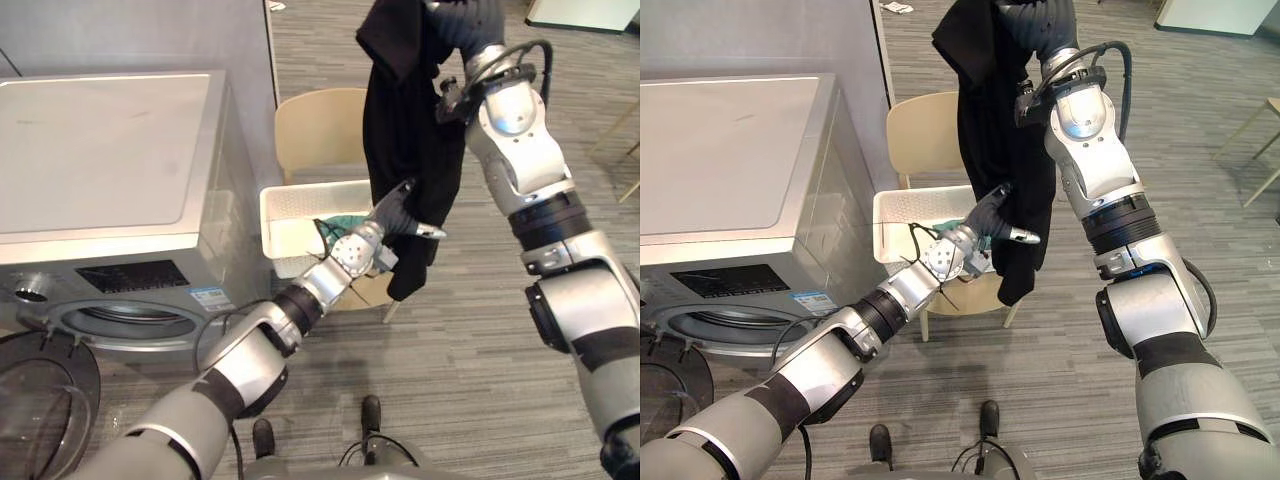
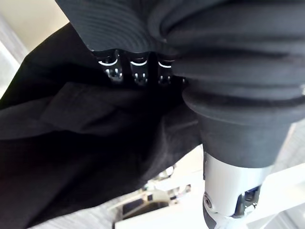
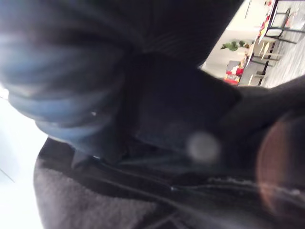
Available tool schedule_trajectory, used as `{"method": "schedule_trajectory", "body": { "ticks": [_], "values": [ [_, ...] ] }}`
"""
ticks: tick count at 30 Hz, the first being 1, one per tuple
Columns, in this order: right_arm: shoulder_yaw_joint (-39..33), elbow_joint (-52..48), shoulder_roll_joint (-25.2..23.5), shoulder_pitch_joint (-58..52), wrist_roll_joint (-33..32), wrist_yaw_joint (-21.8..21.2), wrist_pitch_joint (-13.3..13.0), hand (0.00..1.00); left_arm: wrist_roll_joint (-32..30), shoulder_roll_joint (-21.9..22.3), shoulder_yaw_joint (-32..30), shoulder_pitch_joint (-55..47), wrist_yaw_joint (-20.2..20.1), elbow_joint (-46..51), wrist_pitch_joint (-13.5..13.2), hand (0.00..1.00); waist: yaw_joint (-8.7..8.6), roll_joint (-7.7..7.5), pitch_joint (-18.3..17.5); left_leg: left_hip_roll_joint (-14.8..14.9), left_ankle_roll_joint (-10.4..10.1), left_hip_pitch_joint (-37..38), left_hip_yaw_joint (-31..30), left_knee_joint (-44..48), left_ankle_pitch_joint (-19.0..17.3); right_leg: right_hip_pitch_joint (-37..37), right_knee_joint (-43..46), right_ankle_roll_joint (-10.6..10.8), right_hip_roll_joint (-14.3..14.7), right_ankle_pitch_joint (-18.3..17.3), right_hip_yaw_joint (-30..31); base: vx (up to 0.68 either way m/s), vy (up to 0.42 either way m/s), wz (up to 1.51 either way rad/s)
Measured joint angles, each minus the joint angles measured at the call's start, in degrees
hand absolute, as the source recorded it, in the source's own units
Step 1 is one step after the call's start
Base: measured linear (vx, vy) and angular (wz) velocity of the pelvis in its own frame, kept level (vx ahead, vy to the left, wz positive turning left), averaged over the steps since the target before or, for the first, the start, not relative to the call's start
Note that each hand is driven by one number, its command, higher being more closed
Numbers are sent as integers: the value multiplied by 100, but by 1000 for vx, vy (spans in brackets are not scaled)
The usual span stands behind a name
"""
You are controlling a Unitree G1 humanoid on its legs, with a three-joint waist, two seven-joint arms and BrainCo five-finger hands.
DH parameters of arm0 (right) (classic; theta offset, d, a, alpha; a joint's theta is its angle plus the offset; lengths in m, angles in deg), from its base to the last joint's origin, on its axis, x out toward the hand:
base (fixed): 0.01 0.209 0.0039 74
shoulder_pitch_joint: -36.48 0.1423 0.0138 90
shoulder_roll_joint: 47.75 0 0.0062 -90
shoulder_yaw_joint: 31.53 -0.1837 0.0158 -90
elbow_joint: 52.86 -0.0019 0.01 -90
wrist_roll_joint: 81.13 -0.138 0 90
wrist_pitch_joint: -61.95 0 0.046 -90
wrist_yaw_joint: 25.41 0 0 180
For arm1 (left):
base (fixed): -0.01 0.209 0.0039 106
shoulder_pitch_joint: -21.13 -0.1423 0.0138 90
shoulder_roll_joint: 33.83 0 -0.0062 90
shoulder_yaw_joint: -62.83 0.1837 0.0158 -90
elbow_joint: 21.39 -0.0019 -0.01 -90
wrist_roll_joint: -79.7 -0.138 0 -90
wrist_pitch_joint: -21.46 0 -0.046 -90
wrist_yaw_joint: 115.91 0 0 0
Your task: Pick up the laundry basket with both hands and put the clothes into the washing machine.
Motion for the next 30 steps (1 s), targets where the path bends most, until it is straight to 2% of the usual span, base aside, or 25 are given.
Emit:
{"method": "schedule_trajectory", "body": {
  "ticks": [2,5,9,11,16,17,22,30],
  "values": [
    [114,-230,7,0,-135,-21,-120,100,-231,27,-289,43,175,-45,9,0,-53,0,-1,1,-4,7,20,0,-4,-13,0,-1,4,4,31,1,7,-7],
    [284,-412,6,-1,-153,-114,-124,100,-592,65,-613,217,405,-441,88,0,-124,0,-1,-1,-3,11,52,0,-5,-30,0,0,4,13,67,0,7,-5],
    [381,-413,6,-7,-323,-117,-124,100,-675,70,-855,271,592,-555,216,0,-124,0,-1,0,-3,21,126,-2,-10,-45,0,2,9,18,111,-2,6,-5],
    [381,-416,6,-7,-352,-114,-123,100,-370,79,-855,272,580,-576,216,0,-124,0,-1,-1,-3,21,130,-7,-13,-45,-2,2,7,18,112,0,0,0],
    [381,-416,6,-11,-383,-114,-121,100,1009,81,-832,274,318,-573,172,0,-118,1,-2,-2,-5,20,129,-1,-18,-45,-7,-3,6,22,112,0,0,0],
    [381,-416,7,-16,-427,-114,-121,100,1235,81,-831,274,316,-561,163,100,-118,1,-2,-2,-4,20,128,0,-18,-44,-7,-8,6,27,111,0,0,0],
    [380,-579,49,-151,-503,-115,-125,100,1469,72,-832,272,348,-491,10,100,-105,1,-2,-2,-4,20,126,0,-18,-40,-9,-35,8,47,112,0,0,0],
    [379,-642,77,-350,-531,-110,-351,100,1476,65,-832,246,371,-489,-180,100,-120,-1,-4,2,-29,114,220,-31,-65,-34,-8,-17,22,35,238,-1,7,-8]
  ]
}}
